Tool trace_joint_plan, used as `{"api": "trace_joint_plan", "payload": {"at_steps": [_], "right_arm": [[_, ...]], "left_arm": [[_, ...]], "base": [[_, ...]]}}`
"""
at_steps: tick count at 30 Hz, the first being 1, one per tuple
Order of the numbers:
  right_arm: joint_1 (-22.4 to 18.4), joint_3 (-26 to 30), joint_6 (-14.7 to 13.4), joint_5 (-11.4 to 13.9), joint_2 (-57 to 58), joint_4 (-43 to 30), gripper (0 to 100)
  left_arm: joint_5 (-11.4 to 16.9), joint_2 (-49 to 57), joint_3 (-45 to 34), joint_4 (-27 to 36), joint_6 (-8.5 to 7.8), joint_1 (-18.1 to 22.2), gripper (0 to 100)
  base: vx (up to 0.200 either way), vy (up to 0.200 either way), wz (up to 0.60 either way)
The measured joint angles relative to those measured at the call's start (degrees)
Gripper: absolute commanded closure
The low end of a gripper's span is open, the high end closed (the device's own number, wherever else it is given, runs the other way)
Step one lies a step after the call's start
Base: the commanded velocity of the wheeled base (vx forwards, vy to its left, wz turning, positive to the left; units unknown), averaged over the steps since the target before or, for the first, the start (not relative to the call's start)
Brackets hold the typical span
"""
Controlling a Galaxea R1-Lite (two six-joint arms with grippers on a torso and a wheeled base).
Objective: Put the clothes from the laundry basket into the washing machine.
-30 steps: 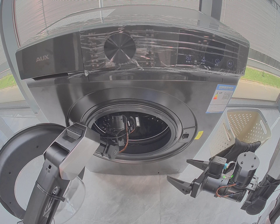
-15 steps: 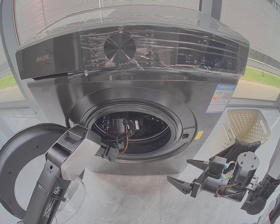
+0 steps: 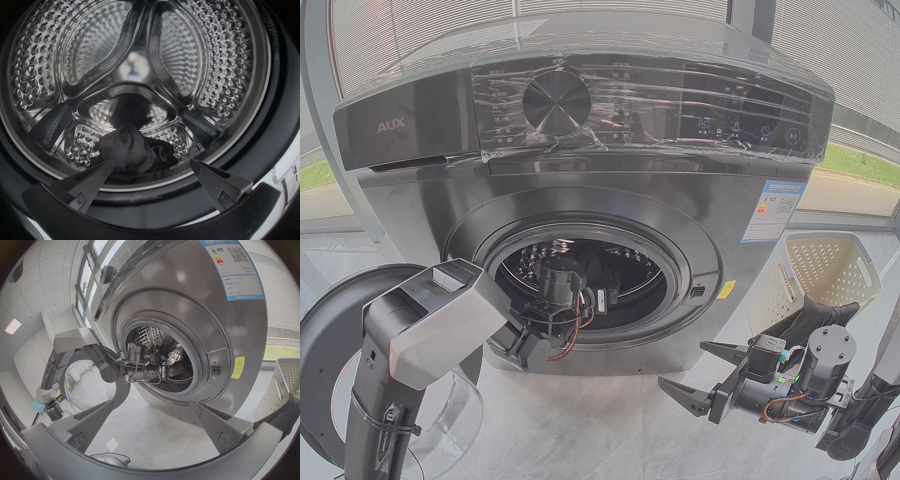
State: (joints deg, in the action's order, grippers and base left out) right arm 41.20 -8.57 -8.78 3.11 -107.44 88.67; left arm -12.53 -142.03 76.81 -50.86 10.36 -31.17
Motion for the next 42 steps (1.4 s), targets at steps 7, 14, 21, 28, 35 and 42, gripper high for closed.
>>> {"api": "trace_joint_plan", "payload": {"at_steps": [7, 14, 21, 28, 35, 42], "right_arm": [[-0.1, 0.3, 0.0, 0.0, 0.1, 0.0, 0], [-0.3, 0.9, 0.0, 0.0, 0.5, 0.0, 0], [-0.6, 1.9, 0.3, -0.4, 1.9, 0.0, 0], [-1.0, 3.6, 0.4, -4.5, 5.9, 0.0, 0], [-6.3, 6.6, 0.5, -6.5, 13.5, -0.3, 0], [-12.4, 7.5, 1.1, -6.7, 22.2, -1.8, 0]], "left_arm": [[0.1, 7.7, -14.0, -3.4, 0.11, -3.3, 0], [0.1, 15.8, -29.5, -10.3, 0.15, -7.2, 0], [0.2, 27.3, -44.2, -17.4, 0.39, -12.0, 0], [-0.2, 40.9, -54.0, -20.1, 0.99, -14.1, 0], [-2.2, 52.1, -60.7, -20.7, 2.01, -12.2, 0], [-3.4, 61.4, -66.0, -20.6, -0.82, -9.6, 0]], "base": [[0.000, 0.000, 0.00], [0.000, 0.000, 0.00], [0.000, 0.000, 0.00], [0.000, 0.000, 0.00], [0.000, 0.000, 0.00], [0.000, 0.000, 0.00]]}}
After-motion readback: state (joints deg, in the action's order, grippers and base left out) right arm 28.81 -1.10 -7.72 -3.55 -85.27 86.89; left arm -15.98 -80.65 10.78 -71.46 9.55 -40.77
